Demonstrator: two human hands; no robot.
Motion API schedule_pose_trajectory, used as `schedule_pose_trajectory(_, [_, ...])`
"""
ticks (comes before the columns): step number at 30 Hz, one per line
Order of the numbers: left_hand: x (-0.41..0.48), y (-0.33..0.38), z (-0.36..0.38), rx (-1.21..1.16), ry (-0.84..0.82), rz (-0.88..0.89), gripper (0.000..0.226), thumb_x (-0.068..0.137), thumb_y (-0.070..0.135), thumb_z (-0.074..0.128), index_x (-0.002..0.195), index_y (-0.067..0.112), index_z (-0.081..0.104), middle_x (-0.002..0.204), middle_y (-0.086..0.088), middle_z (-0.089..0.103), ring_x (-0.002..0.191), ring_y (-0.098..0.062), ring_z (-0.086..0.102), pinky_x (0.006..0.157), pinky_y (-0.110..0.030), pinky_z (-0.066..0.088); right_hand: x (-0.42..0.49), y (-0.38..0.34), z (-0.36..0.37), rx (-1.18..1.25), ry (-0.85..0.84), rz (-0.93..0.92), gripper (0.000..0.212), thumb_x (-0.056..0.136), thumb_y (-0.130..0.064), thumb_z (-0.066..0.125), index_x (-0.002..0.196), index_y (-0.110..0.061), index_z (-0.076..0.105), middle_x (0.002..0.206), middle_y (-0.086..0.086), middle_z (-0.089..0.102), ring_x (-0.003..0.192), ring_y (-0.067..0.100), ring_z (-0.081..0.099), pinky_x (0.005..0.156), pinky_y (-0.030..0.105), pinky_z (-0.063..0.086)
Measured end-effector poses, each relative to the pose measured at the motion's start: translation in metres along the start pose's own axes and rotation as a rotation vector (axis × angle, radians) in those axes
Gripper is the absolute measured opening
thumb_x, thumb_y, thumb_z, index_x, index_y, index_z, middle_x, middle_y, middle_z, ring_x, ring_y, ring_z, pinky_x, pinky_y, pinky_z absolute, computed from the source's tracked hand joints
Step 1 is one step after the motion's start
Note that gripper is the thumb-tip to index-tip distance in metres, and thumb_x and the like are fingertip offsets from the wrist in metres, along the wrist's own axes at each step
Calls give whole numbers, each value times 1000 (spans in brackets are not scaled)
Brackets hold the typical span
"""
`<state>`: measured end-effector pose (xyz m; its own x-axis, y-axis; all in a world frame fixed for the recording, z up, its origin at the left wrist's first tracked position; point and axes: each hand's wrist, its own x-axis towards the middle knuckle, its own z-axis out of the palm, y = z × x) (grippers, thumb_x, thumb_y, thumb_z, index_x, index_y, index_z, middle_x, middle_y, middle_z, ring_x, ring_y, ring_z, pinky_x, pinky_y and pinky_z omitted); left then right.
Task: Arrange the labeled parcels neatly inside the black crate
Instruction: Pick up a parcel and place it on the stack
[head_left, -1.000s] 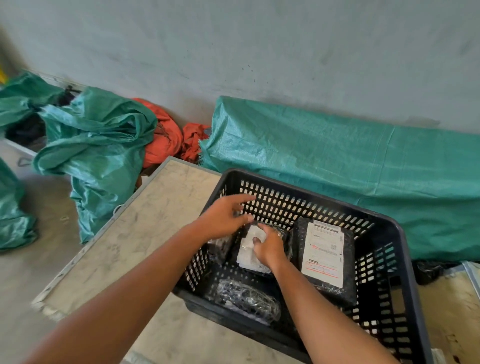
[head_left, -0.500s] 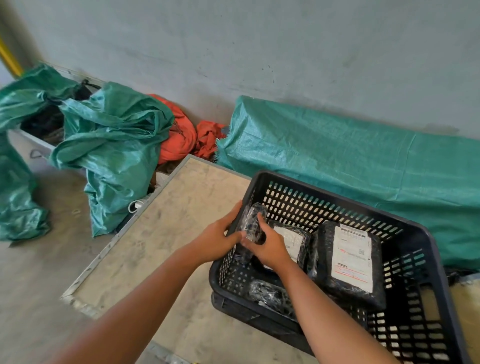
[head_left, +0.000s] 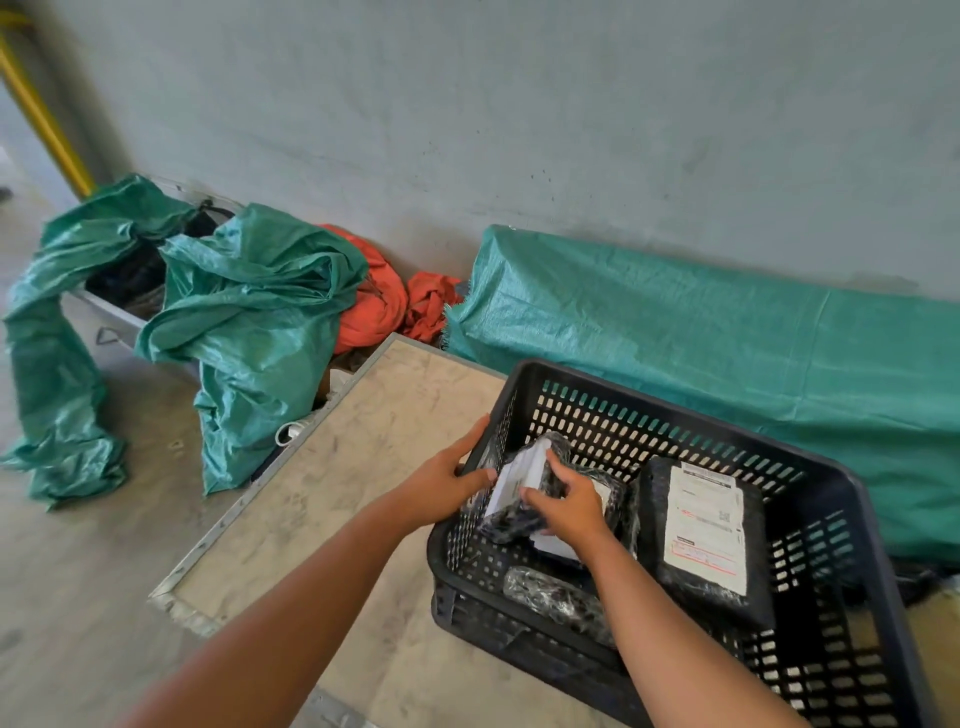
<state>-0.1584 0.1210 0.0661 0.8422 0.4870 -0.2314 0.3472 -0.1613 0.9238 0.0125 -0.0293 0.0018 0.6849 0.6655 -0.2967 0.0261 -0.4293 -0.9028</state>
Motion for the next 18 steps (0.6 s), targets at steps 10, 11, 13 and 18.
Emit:
schedule_pose_trajectory(10, [-2,45,7,210,315,268,61,92,40,70,147,51,44,145,19,47,134,3,40,106,-26,40,-25,-57,-92,-140,-125,-147,63,76,-23,81,117,-67,63,138,-14,55,107,9,68,78,34,64])
schedule_pose_trajectory(11, [2,57,11,157,337,333,55,91,37,71,137,58,51,144,19,51,133,5,44,103,-22,43,-27,-66,-105,-170,-138,-172,61,75,-25,81,114,-69,64,135,-19,57,102,0,64,75,28,63])
schedule_pose_trajectory(13, [13,77,20,62,321,406,44,89,31,74,115,66,63,133,19,62,119,6,57,93,-11,47,-32,-84,-131,-190,-179,-187,59,73,-25,80,114,-65,67,126,-23,66,89,-1,67,75,32,65])
schedule_pose_trajectory(18, [38,99,29,-53,-21,340,29,83,30,81,103,51,76,143,4,57,137,-9,48,109,-31,36,-42,-111,-181,-57,-276,-226,59,63,-26,79,118,-46,75,121,-19,73,104,5,71,79,26,60])
